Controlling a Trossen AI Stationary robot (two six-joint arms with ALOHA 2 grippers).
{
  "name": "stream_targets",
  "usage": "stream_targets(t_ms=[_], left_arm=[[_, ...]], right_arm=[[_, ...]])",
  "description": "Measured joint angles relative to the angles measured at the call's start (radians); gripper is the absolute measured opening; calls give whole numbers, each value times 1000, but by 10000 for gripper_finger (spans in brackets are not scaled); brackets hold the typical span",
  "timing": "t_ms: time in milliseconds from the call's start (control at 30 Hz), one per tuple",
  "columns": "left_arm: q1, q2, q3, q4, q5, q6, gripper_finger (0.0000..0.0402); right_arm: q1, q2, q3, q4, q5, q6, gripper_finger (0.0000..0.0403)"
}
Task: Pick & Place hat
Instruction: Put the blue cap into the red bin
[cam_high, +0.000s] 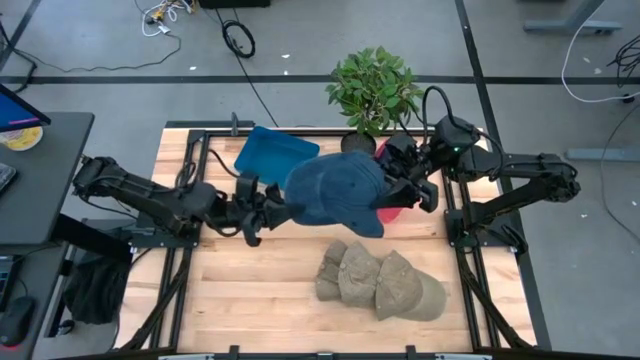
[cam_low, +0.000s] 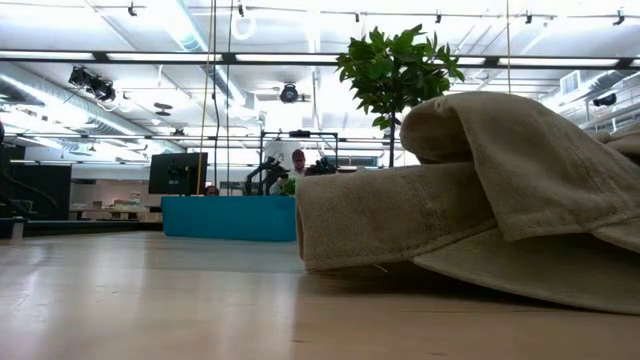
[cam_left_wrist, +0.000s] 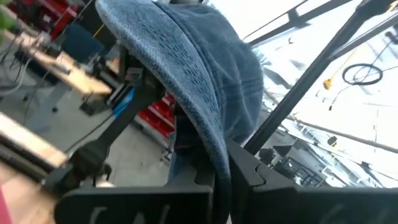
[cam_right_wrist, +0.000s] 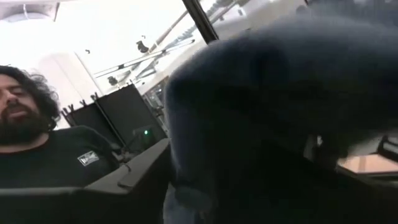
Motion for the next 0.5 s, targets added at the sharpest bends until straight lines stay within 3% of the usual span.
stream_targets(t_ms=[233, 500], left_arm=[[2, 0, 0, 23, 0, 22, 12], [2, 0, 0, 9, -42, 31, 12]], right_arm=[[0, 0, 0, -3, 6, 0, 253], [13, 0, 0, 6, -8, -5, 213]])
